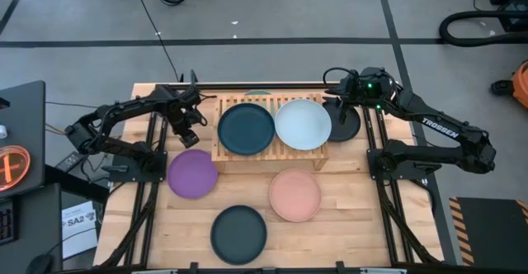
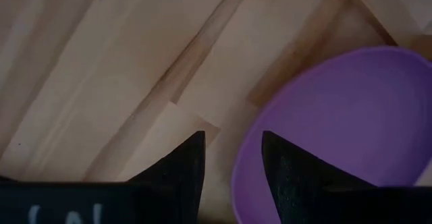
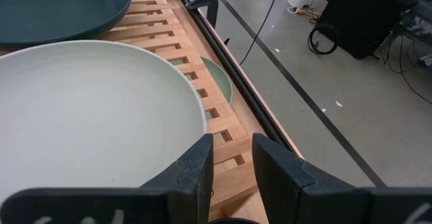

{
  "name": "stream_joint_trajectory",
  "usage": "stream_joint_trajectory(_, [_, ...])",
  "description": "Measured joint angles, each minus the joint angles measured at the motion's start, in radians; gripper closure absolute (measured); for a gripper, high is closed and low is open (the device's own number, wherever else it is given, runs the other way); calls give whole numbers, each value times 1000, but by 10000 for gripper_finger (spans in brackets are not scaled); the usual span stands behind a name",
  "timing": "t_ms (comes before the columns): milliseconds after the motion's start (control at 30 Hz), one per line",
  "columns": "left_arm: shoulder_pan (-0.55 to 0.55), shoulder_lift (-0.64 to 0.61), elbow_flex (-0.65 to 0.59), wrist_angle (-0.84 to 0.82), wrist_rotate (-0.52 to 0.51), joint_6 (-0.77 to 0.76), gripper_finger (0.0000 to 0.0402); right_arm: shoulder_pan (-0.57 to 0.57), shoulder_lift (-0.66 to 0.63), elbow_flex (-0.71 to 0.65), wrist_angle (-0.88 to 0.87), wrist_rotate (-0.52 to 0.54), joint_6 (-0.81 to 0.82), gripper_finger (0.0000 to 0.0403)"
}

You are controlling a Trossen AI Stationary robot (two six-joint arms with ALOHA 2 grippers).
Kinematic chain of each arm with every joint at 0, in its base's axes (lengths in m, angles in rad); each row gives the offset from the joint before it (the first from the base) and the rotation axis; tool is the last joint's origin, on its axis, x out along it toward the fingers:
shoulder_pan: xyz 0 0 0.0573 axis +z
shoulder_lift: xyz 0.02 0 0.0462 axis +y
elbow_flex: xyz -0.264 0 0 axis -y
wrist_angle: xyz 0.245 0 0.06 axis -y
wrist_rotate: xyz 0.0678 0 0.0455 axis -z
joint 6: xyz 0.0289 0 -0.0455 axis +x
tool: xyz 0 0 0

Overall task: Place and stack plates onto a shelf
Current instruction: Stack the purple plate on top of the light blue plate on the shelf

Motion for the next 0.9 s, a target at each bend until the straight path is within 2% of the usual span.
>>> stream_joint_trajectory(233, [-30,23,0,1,0,1,249,0,0,0,0,0,0,294])
stream_joint_trajectory(633, [-81,149,0,3,0,2,249,0,0,0,0,0,0,294])
stream_joint_trajectory(900, [-95,184,0,6,-16,-1,249,0,0,0,0,0,0,294])
